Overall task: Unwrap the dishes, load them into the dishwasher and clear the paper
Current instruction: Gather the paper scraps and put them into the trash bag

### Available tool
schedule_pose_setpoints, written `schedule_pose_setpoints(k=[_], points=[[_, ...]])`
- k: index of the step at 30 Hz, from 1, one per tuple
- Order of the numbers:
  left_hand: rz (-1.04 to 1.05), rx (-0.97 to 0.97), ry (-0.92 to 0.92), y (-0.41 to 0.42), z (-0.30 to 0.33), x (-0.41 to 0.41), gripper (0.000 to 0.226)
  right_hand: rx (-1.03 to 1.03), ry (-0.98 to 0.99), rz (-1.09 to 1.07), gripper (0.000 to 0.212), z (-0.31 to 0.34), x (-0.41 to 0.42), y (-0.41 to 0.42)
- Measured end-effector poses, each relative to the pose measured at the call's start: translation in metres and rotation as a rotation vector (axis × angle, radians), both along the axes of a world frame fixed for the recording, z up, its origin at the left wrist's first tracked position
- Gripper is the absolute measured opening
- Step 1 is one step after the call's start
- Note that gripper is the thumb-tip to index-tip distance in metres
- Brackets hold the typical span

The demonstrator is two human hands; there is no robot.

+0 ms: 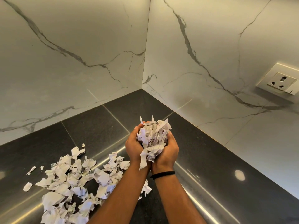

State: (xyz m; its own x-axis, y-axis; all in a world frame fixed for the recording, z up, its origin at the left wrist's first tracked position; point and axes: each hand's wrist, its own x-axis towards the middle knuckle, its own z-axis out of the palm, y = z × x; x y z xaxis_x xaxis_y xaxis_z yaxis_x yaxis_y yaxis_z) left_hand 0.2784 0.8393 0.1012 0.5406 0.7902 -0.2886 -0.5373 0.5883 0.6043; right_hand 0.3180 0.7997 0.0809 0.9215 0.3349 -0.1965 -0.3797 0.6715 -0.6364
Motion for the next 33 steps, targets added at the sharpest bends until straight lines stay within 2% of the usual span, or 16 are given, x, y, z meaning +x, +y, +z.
schedule_pose_setpoints(k=[5, 10, 13, 16, 19, 25, 30, 33], points=[[0.016, -0.057, -0.018, -0.011, 0.007, -0.007, 0.05, 0.051, -0.009, 0.095, 0.065, 0.005, -0.004, -0.009], [0.058, -0.054, 0.046, -0.028, 0.037, -0.024, 0.044, 0.02, -0.007, 0.141, 0.052, 0.023, -0.015, -0.018], [0.107, -0.063, 0.061, -0.032, 0.046, -0.034, 0.035, 0.028, -0.019, 0.178, 0.053, 0.029, -0.023, -0.022], [0.159, -0.084, 0.035, -0.037, 0.051, -0.047, 0.038, 0.047, -0.032, 0.233, 0.056, 0.032, -0.033, -0.023], [0.223, -0.081, 0.042, -0.046, 0.061, -0.063, 0.039, 0.049, -0.028, 0.292, 0.051, 0.037, -0.049, -0.026], [0.351, -0.097, 0.045, -0.056, 0.069, -0.119, 0.036, 0.087, 0.047, 0.411, 0.048, 0.041, -0.101, -0.026], [0.496, -0.09, 0.079, -0.053, 0.065, -0.179, 0.038, 0.034, 0.003, 0.532, 0.042, 0.05, -0.161, -0.022], [0.584, -0.111, 0.042, -0.051, 0.067, -0.22, 0.041, 0.034, 0.0, 0.639, 0.049, 0.055, -0.201, -0.012]])
